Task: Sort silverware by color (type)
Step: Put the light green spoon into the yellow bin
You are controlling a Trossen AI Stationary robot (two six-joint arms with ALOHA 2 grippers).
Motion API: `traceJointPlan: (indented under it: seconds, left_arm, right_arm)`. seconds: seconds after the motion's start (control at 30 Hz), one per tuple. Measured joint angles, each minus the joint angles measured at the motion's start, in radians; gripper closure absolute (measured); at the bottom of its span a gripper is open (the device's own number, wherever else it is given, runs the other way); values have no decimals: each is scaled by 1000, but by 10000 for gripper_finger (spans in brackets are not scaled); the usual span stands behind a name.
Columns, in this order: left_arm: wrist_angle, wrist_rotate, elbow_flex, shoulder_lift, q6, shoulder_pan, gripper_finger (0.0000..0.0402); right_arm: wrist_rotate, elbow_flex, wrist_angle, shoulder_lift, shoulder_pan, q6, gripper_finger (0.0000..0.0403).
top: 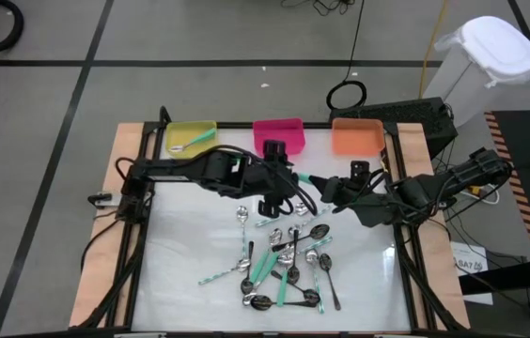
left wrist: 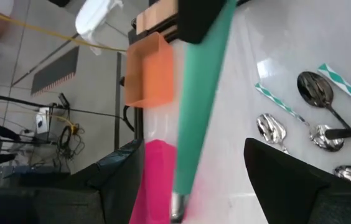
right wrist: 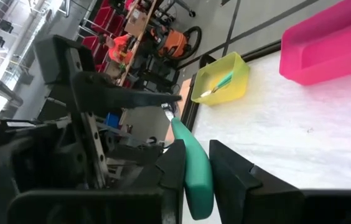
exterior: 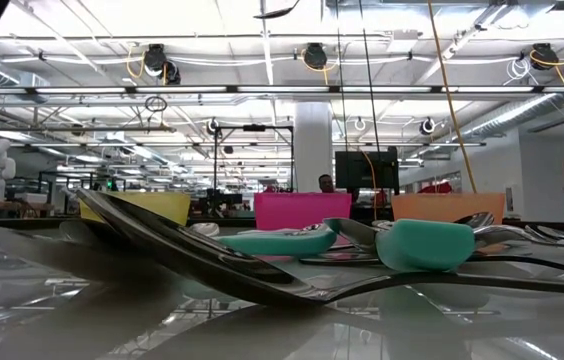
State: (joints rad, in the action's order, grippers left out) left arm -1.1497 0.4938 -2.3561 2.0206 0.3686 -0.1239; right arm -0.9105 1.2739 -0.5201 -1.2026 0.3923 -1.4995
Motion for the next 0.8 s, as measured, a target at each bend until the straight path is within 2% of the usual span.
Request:
traceJointPlan:
  seconds: [0.23, 0.8]
  left_arm:
    - [46, 0, 0, 21, -4, 0, 138]
    - [50, -5, 1, 26, 19, 0, 289]
  right_arm:
    - [27, 0, -6, 0, -6, 1, 354]
    - [108, 0, -7, 0, -53, 43, 354]
